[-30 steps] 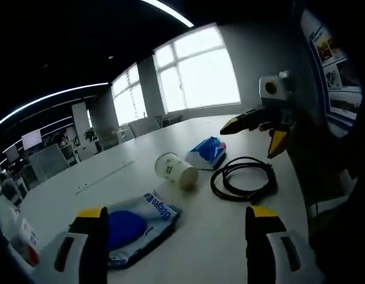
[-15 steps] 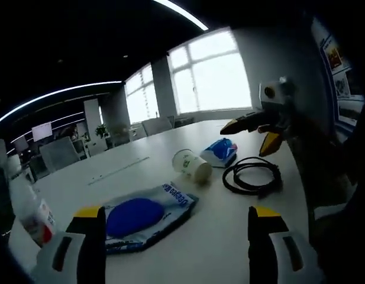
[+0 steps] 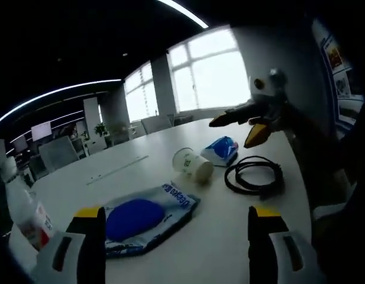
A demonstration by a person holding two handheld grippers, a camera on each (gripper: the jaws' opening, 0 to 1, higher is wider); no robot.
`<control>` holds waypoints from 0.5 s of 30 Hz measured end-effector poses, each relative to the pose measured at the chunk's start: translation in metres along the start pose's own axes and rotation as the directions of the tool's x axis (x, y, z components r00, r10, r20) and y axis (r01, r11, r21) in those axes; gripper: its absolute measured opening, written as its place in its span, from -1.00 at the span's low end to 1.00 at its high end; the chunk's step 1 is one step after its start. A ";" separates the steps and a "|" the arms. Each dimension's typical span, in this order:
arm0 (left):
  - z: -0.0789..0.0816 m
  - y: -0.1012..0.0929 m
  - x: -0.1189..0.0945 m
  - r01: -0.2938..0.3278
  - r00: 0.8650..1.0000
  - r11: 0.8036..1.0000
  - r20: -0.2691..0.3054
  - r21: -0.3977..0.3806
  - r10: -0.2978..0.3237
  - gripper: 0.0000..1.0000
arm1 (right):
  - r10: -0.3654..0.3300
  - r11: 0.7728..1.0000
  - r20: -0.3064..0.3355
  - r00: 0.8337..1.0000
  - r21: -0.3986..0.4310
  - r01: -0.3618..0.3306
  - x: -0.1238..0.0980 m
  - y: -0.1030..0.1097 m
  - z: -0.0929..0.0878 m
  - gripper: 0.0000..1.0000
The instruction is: Arrange the tabletop items into an orderly group along one side of the table until the central work area is clear of visible clutter.
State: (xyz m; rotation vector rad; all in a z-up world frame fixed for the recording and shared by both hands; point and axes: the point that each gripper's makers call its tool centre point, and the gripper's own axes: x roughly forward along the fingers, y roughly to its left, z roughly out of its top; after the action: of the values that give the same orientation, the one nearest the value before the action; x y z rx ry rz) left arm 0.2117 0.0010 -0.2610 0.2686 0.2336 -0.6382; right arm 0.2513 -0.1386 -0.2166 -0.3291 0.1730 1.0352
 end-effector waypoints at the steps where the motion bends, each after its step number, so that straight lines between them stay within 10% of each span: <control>1: 0.001 -0.001 0.002 0.006 1.000 1.000 0.000 0.000 -0.006 0.99 | -0.004 1.000 -0.001 1.000 0.000 0.004 0.001 -0.003 0.000 0.33; 15: 0.022 -0.035 0.056 0.169 0.985 0.986 -0.033 -0.007 -0.169 0.86 | 0.005 0.995 0.003 1.000 0.099 -0.005 0.020 -0.045 0.002 0.05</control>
State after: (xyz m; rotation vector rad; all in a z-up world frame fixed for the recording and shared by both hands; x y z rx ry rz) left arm 0.2368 -0.0633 -0.2634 0.2569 0.2918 -0.8016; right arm 0.2997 -0.1430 -0.2125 -0.2375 0.2214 1.0282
